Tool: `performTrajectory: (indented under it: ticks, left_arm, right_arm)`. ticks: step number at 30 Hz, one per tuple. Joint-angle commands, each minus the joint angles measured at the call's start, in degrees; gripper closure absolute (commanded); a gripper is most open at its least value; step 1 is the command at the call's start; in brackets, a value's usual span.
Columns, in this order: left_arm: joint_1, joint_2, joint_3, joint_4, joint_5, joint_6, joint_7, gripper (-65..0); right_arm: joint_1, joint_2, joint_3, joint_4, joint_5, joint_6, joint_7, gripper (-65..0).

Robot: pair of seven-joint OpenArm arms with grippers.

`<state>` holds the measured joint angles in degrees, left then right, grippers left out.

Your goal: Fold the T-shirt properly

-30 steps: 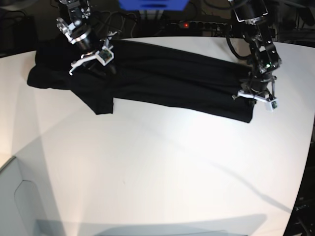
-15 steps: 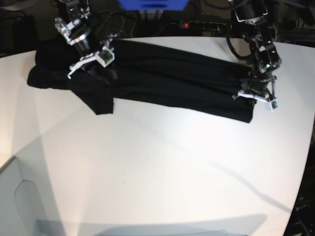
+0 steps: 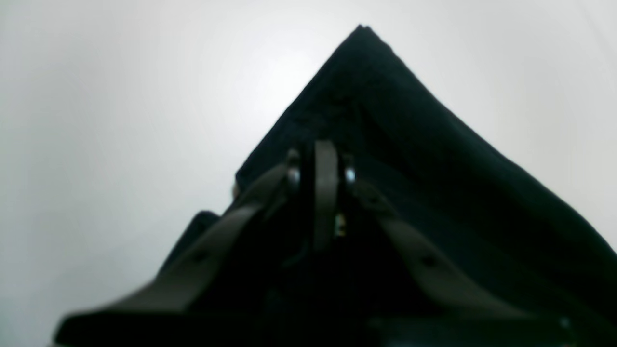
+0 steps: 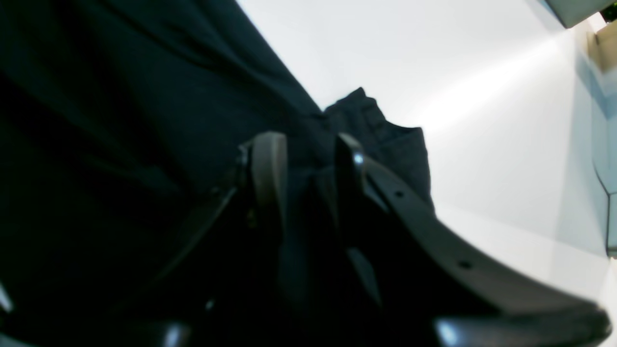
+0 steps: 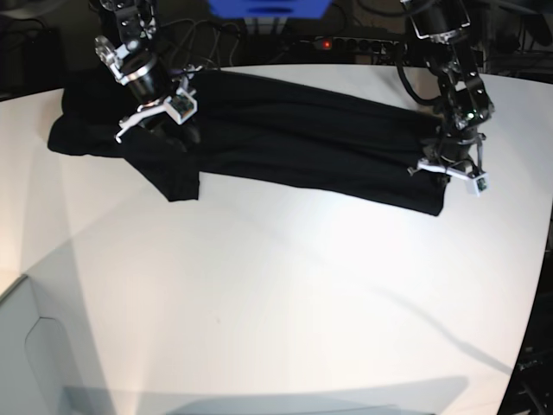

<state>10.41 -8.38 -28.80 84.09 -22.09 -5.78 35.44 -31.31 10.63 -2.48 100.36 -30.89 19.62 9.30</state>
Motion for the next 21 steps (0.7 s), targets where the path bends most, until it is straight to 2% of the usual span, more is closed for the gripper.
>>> performTrajectory:
  ticks: [1, 18, 21]
  left_arm:
    - [0.0, -0.19, -0.08, 0.08, 0.86, 0.64, 2.14, -0.1]
    - [0.18, -0.19, -0.08, 0.08, 0.77, 0.64, 2.14, -0.1]
    - [0.18, -0.19, -0.08, 0.08, 0.77, 0.55, 2.14, -0.1]
  right_arm:
    - [-0.03, 0.31, 0.41, 0.35, 0.52, -0.58, 1.38, -17.7]
    - [1.64, 0.58, 0.41, -1.59, 0.52, -0.58, 0.94, -17.5]
    - [2.52, 0.75, 0.41, -2.2, 0.52, -0.5, -1.61, -11.0]
